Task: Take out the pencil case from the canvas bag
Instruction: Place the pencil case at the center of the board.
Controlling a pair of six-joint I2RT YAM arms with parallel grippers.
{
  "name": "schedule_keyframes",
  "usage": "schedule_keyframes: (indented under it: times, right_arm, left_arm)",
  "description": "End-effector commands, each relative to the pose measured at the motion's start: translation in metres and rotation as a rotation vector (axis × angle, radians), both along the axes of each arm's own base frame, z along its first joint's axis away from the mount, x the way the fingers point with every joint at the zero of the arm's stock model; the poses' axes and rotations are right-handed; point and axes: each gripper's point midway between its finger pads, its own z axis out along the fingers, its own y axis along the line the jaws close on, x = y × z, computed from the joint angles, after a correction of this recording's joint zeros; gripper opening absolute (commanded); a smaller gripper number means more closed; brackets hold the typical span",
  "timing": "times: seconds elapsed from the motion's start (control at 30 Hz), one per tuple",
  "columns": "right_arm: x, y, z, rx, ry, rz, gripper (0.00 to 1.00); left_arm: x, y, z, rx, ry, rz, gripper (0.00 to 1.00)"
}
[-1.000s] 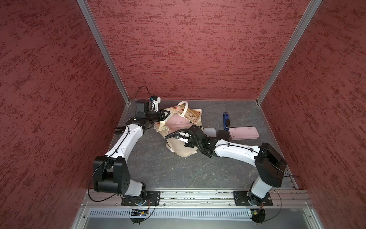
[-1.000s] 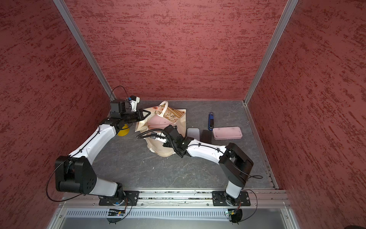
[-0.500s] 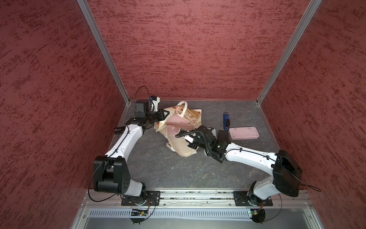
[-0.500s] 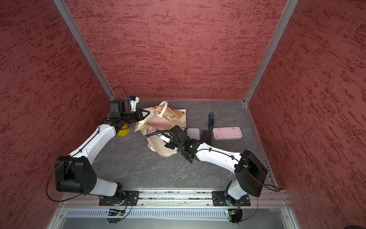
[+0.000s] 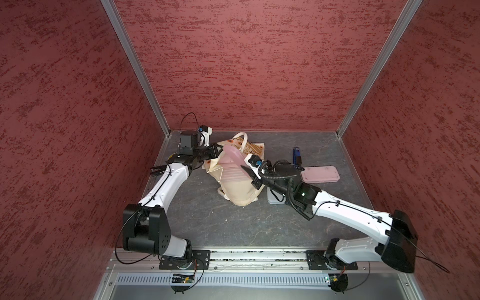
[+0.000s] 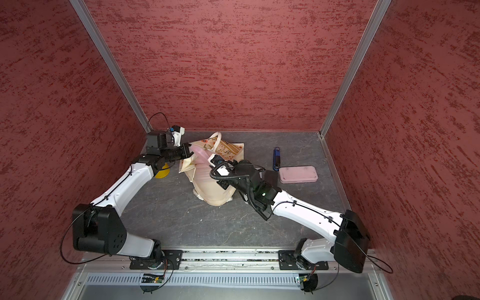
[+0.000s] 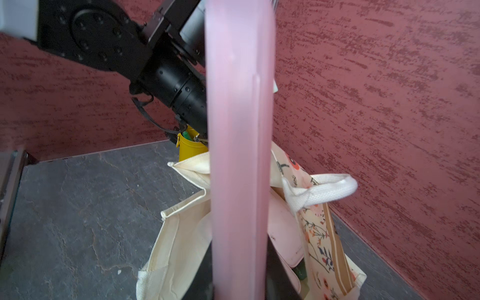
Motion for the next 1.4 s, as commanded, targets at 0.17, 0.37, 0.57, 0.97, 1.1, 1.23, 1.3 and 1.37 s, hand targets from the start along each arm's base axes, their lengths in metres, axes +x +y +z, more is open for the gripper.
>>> schedule_keyframes:
  times: [0.17, 0.37, 0.57, 0.97, 1.1, 1.23, 1.3, 1.37]
  right_arm:
    - [0.017, -0.057, 0.046, 0.263, 0.055, -0.206, 0.06]
    - [0.038, -0.12, 0.03, 0.381, 0.159, -0.351, 0.0]
    - [0.051, -0.175, 0.005, 0.471, 0.258, -0.457, 0.0]
    - [0.069, -0.302, -0.084, 0.818, 0.569, -0.909, 0.0]
    - [0.06, -0.336, -0.113, 0.971, 0.632, -1.014, 0.0]
    - [0.055, -0.351, -0.137, 1.031, 0.679, -1.058, 0.0]
    - [0.054, -0.355, -0.146, 1.054, 0.698, -1.071, 0.0]
    - [0.052, -0.357, -0.152, 1.076, 0.71, -1.077, 0.0]
  left_arm:
    - [0.0, 0.004, 0.007, 0.028, -0.026, 0.014, 0.0]
    - [-0.002, 0.004, 0.009, 0.032, -0.031, 0.013, 0.0]
    - [-0.004, -0.001, 0.008, 0.045, -0.035, 0.002, 0.0]
    - [-0.006, -0.007, 0.005, 0.052, -0.028, -0.015, 0.0]
    - [-0.006, -0.009, 0.003, 0.051, -0.024, -0.021, 0.0]
    - [-0.006, -0.01, 0.002, 0.052, -0.022, -0.024, 0.0]
    - [-0.006, -0.009, 0.002, 0.052, -0.023, -0.023, 0.0]
    - [-0.006, -0.01, 0.002, 0.053, -0.023, -0.024, 0.0]
